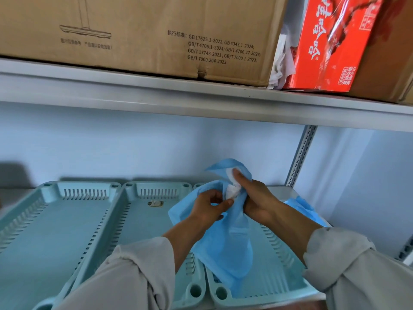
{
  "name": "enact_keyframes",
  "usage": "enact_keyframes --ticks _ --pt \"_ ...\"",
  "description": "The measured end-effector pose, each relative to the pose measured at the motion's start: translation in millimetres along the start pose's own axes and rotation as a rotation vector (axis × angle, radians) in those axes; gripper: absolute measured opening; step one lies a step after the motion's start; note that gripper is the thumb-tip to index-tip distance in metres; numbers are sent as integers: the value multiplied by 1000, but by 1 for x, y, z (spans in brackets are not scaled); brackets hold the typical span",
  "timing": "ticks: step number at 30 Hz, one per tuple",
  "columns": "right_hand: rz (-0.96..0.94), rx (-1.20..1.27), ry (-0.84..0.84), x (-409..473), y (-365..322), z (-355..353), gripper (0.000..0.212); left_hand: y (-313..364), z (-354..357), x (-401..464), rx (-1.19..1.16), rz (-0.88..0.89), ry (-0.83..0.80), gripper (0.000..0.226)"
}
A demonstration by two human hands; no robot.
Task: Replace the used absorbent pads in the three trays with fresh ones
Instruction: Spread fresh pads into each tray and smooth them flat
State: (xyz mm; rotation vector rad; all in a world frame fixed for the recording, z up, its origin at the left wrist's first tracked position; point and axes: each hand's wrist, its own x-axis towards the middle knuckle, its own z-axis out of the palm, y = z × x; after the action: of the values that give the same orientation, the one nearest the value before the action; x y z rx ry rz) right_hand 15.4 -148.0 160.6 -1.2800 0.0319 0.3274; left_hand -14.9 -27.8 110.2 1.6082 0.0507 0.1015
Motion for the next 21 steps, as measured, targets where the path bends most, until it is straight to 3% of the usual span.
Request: enact_keyframes --ticks 2,5,7,10,12,14,18,21 --pt "-20 -114 -37 -1 2 -2 40 -1 -2 1 43 -14 6 12" --pt "-75 -407 1 -2 2 -6 45 -3 -12 6 176 9 56 31" --pt "-92 -702 9 -8 2 -9 33 -2 -19 9 225 11 88 37" --pt "-3 -965 -58 -15 9 -11 28 0 -27 10 294 -44 59 30" --pt "43 -878 -122 -12 18 -11 23 5 -29 6 261 -90 -13 18" --pt "20 -783 -42 -5 22 -12 9 9 -30 3 120 -129 -18 12" --pt "1 -551 174 11 11 -19 9 20 -43 1 -269 -248 110 12" --pt "15 -455 245 17 6 -23 12 26 -53 2 -391 -292 238 23"
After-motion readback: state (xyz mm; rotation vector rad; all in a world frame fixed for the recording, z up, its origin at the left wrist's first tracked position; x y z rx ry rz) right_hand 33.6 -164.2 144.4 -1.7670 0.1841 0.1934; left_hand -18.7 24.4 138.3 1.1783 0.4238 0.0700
